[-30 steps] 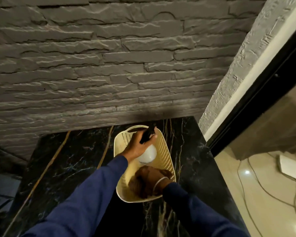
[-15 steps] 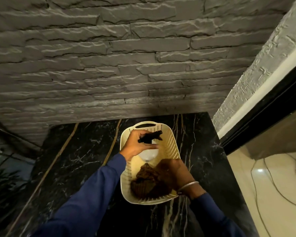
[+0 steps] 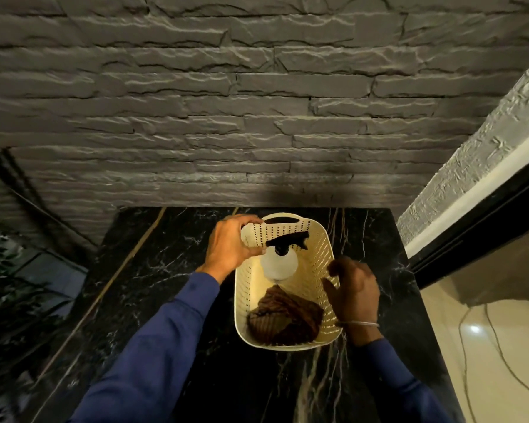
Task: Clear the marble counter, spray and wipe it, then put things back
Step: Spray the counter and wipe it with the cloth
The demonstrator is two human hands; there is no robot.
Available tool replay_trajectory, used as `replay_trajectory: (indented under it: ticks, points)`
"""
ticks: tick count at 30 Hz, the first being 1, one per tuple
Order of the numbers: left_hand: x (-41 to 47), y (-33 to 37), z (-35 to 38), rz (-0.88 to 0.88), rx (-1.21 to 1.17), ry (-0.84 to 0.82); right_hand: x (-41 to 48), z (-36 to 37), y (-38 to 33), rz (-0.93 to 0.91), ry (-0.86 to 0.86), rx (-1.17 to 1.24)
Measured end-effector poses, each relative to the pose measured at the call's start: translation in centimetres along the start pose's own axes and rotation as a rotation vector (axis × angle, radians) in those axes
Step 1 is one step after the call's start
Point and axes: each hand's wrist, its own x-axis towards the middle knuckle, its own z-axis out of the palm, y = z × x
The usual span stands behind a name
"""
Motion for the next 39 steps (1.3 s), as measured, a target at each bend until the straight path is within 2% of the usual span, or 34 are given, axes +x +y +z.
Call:
replay_trajectory:
  ticks: [1, 3, 5, 7, 10, 16, 20, 22, 25, 32, 39]
  points:
    - [-0.6, -0.4, -0.1, -0.053, 0.056, 0.026, 0.0, -0.2, 0.5, 0.079, 0.02, -0.039]
    - [-1.9, -1.4, 0.0, -0.266, 0.033, 0.014, 0.3, -0.6, 1.2, 0.226, -0.095, -0.082]
    - [-3.4, -2.4, 0.5, -0.494, -0.077, -0.073, 0.6, -1.0, 1.2, 0.329, -0.249, -0.065]
    - [-4.5, -3.0, 1.2, -0.6, -0.221, -0.144, 0.8, -1.3, 1.1, 0.355, -0.313, -0.038]
    - [-5.6, -3.0, 2.0, -0.583, -0.273, -0.199, 0.6, -1.6, 1.8, 0.355, -0.254, -0.041]
    - [-8.1, -1.0, 4.1, -0.558, -0.234, -0.277, -1.1, -3.8, 3.8, 0.473, -0.263, -0.098]
    - [-10.8, -1.4, 5.4, -0.483, -0.121, -0.267, -2.4, -5.8, 3.4, 0.451, -0.349, -0.124]
    - [-11.7, -2.1, 5.1, -0.475, -0.107, -0.259, -3.3, -6.2, 2.2, 0.455, -0.368, -0.058]
    - [-12.5, -2.9, 2.8, -0.479, -0.117, -0.251, -4.0, -6.0, -0.3, 0.41, -0.383, 0.003]
    - [-13.7, -10.3, -5.3, -0.581, 0.0, -0.107, -6.4, -0.7, -8.0, 0.203, -0.494, 0.087]
    - [-14.8, -15.8, -14.5, -0.561, 0.208, 0.062, -7.7, 7.0, -17.9, 0.109, -0.382, 0.224]
